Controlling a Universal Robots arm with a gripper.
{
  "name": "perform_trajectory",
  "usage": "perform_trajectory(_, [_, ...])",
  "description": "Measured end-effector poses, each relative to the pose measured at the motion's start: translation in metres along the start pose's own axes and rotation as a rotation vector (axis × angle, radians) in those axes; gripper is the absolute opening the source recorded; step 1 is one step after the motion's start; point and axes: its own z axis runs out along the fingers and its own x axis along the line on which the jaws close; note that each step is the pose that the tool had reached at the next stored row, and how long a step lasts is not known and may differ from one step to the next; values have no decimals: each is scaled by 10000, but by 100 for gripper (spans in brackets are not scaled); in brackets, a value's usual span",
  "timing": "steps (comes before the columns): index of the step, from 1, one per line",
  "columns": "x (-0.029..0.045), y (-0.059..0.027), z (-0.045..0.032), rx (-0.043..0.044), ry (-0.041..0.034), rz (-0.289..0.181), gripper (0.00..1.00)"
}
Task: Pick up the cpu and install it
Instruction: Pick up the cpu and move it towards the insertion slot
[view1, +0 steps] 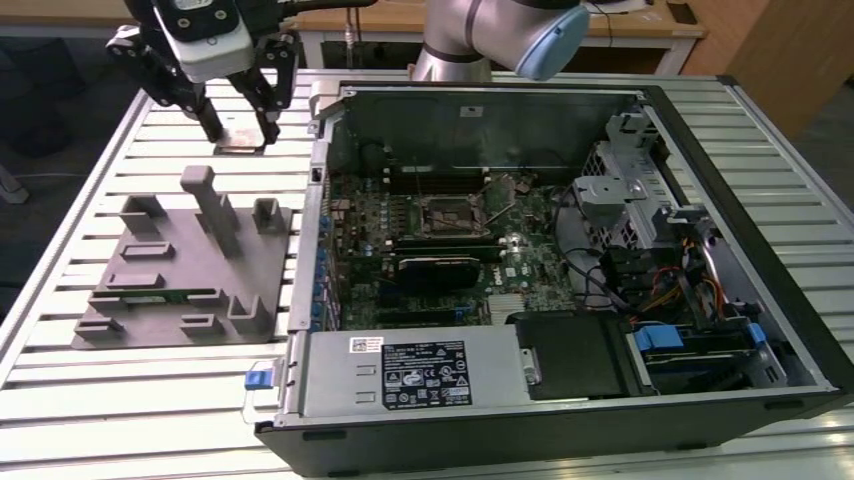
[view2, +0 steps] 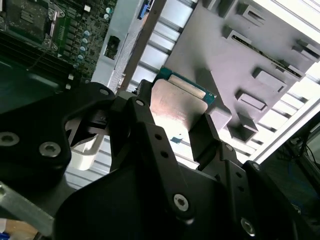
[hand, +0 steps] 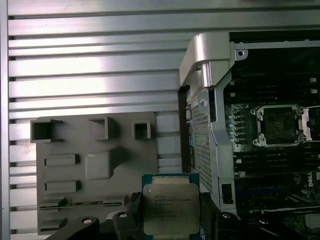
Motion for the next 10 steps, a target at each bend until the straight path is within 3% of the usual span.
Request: perform_trajectory(10, [-219,16,8,0,0,0,55])
